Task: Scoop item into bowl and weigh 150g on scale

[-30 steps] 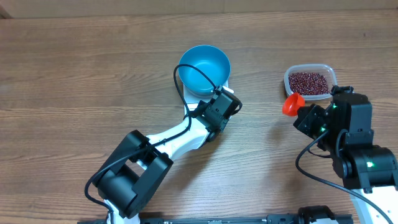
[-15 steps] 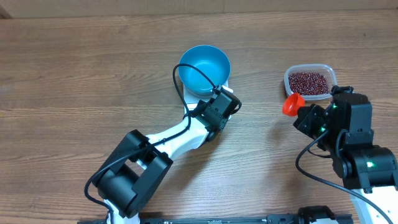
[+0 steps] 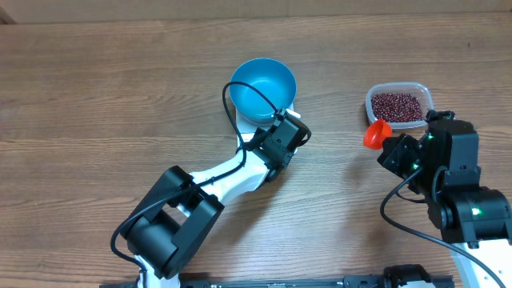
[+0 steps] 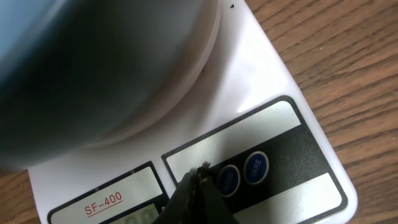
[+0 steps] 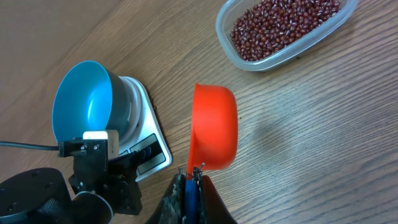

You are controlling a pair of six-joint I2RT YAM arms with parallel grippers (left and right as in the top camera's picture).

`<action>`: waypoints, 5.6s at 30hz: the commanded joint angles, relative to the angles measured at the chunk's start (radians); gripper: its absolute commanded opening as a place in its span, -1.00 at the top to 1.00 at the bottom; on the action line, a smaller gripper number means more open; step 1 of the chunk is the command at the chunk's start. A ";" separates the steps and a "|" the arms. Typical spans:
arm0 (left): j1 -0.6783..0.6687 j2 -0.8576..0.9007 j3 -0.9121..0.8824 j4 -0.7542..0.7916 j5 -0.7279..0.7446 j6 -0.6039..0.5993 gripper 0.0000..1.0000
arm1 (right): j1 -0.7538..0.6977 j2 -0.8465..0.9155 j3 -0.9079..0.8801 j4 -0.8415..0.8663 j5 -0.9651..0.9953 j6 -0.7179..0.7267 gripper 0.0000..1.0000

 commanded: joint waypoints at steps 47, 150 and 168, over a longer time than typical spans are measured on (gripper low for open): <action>0.037 -0.789 0.006 -0.456 0.162 -0.002 -0.99 | 0.002 -0.001 0.034 -0.015 0.016 -0.005 0.93; 0.178 -0.843 0.101 -0.678 0.317 0.133 -0.99 | -0.298 0.581 0.197 0.288 -0.003 -0.794 0.93; 0.178 -0.843 0.101 -0.678 0.317 0.133 -0.99 | -0.301 0.729 0.187 0.254 -0.022 -0.793 0.93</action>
